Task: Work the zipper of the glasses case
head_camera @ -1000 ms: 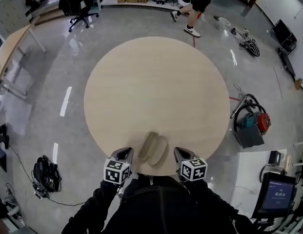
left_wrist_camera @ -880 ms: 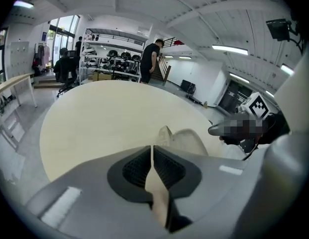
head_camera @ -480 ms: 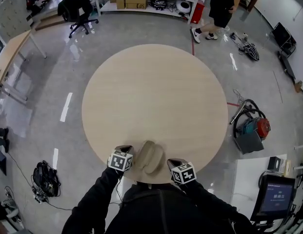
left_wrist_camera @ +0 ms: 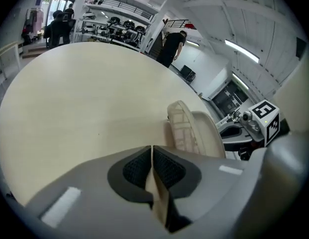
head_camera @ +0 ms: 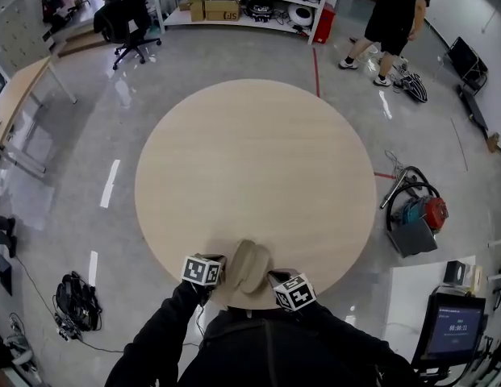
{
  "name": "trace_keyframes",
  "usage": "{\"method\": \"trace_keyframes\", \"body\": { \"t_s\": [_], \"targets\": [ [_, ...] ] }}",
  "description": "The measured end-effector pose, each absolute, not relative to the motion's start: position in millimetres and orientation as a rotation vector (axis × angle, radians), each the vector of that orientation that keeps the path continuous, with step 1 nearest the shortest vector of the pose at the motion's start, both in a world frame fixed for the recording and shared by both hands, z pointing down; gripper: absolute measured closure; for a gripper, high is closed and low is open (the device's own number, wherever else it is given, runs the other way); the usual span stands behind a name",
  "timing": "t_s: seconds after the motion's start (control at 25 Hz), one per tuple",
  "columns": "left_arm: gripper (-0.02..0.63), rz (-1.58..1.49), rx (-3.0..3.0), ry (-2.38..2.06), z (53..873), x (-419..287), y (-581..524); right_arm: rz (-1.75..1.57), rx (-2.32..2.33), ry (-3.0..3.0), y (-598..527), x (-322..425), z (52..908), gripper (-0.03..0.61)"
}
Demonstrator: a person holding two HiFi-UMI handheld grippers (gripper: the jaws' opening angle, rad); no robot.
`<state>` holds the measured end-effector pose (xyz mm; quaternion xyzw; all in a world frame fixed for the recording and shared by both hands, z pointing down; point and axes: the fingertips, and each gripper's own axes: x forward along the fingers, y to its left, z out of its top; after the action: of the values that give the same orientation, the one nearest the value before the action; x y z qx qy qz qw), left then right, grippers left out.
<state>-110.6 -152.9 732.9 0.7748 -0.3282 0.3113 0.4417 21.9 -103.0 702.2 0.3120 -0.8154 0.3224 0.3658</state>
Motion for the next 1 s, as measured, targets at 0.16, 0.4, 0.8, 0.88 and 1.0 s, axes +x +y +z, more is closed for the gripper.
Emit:
{"method": "trace_keyframes", "body": {
  "t_s": [0.16, 0.4, 0.8, 0.88, 1.0],
  "targets": [
    [0.595, 0.763, 1.95, -0.766, 726, -98, -145, 0.823, 0.804, -2.106, -106, 21, 698, 0.574],
    [0.595, 0.719, 1.988, -0.739, 713, -81, -141, 0.821, 0.804, -2.132, -110, 15, 690, 0.574],
    [0.56, 0.72, 2.01, -0.699, 709, -60, -127, 0.781, 0.783, -2.145, -108, 7, 685, 0.574],
    [0.56, 0.712, 2.009, -0.701, 709, -58, -126, 0.778, 0.78, -2.148, -108, 6, 685, 0.574],
    [0.56, 0.694, 2.006, -0.68, 707, -54, -123, 0.776, 0.773, -2.152, -107, 6, 685, 0.574]
  ]
}}
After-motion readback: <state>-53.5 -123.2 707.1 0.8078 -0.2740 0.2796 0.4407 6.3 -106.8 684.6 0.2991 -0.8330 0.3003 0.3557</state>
